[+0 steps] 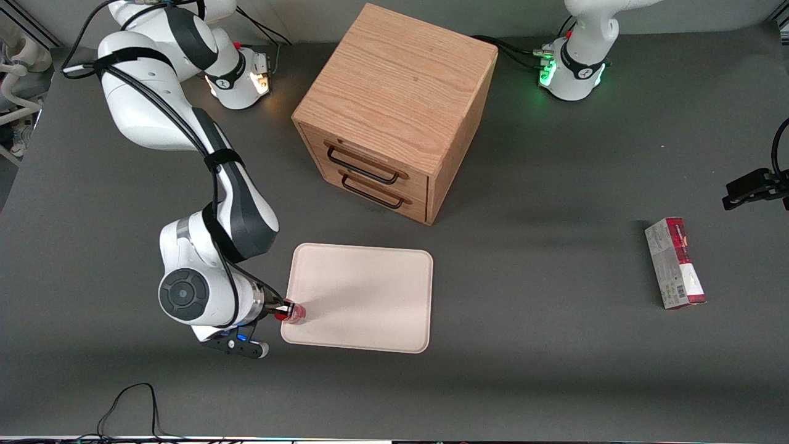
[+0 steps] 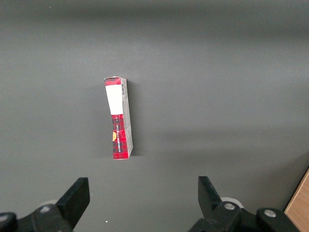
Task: Place coke bottle on tray
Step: 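Lower the bottle onto the tray and open the right gripper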
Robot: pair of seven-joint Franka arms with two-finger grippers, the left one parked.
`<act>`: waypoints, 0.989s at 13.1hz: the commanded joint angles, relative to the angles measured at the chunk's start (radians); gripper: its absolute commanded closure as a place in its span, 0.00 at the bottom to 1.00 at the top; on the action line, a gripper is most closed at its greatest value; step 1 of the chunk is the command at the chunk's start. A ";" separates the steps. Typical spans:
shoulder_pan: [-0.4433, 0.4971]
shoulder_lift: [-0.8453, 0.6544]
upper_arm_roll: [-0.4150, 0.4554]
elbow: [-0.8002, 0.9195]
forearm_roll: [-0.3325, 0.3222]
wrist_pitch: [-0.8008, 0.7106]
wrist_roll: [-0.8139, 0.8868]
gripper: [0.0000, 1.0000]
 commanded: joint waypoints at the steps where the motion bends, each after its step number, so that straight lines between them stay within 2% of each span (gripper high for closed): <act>1: 0.011 0.018 0.004 0.041 -0.022 0.003 0.032 0.00; 13: 0.020 0.017 -0.001 0.038 -0.025 0.005 0.031 0.00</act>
